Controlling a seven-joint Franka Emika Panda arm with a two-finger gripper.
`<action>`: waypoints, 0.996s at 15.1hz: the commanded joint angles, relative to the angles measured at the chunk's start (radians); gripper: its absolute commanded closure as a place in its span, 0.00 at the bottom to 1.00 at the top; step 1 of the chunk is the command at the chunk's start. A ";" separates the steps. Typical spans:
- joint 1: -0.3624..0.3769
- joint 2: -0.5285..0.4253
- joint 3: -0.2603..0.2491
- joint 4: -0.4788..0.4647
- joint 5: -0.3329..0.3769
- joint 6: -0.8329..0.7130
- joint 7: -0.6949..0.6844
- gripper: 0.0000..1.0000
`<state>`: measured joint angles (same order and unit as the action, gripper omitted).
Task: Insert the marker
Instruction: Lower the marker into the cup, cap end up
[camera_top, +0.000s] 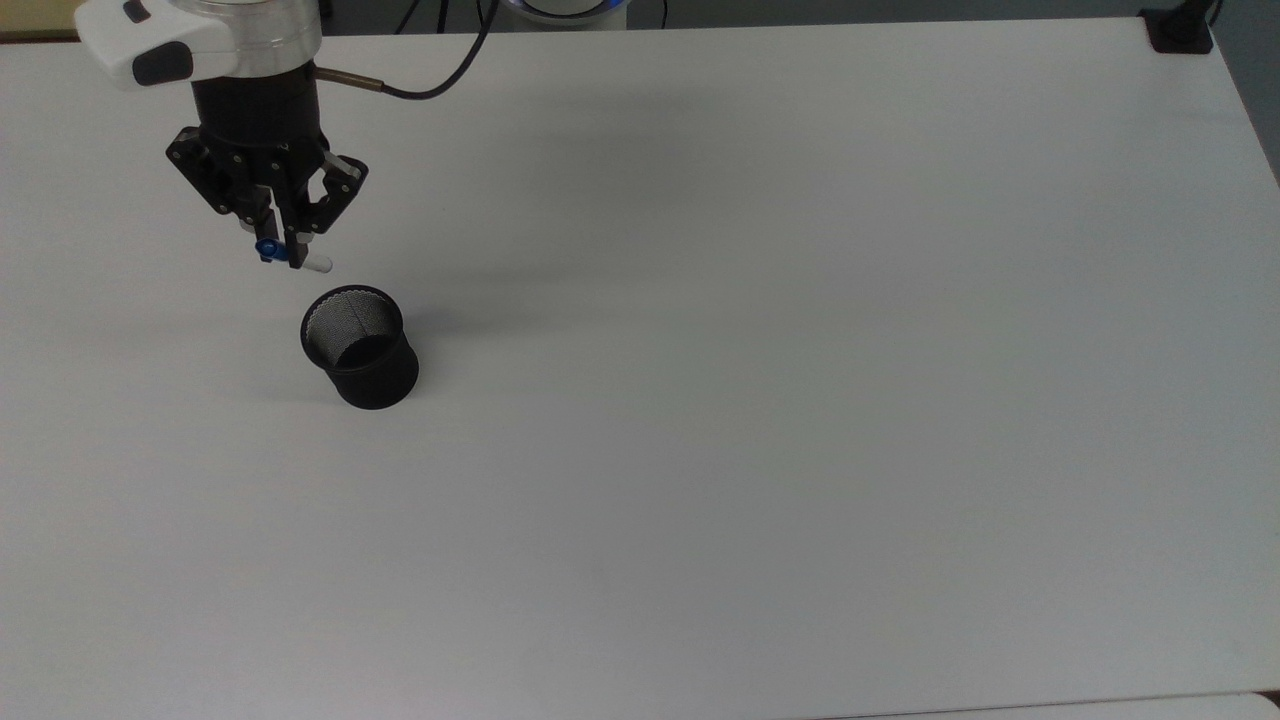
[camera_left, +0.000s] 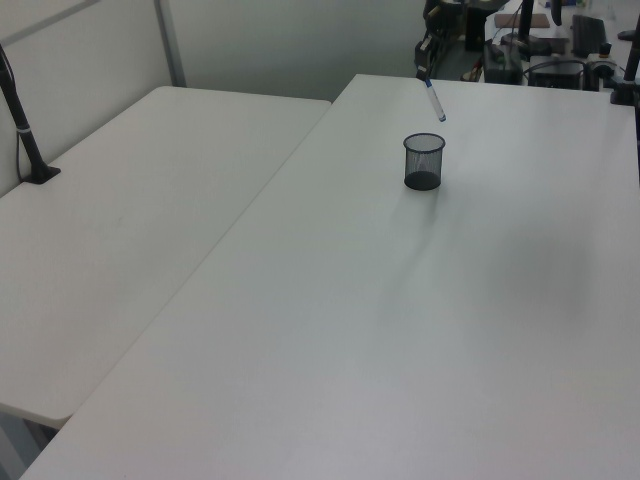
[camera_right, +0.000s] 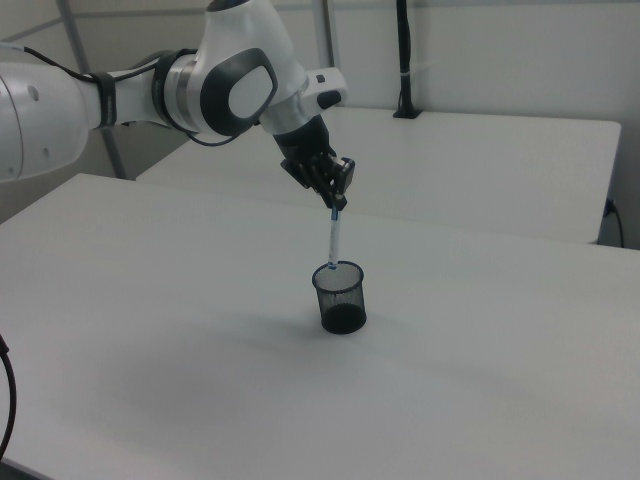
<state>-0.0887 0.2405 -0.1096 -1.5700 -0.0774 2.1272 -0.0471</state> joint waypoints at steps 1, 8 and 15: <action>0.004 -0.004 -0.004 -0.085 -0.002 0.130 -0.007 0.82; 0.021 0.052 0.001 -0.117 -0.002 0.145 0.024 0.68; 0.030 0.023 0.008 -0.104 0.005 0.042 0.027 0.39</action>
<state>-0.0709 0.3075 -0.1023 -1.6670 -0.0772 2.2461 -0.0360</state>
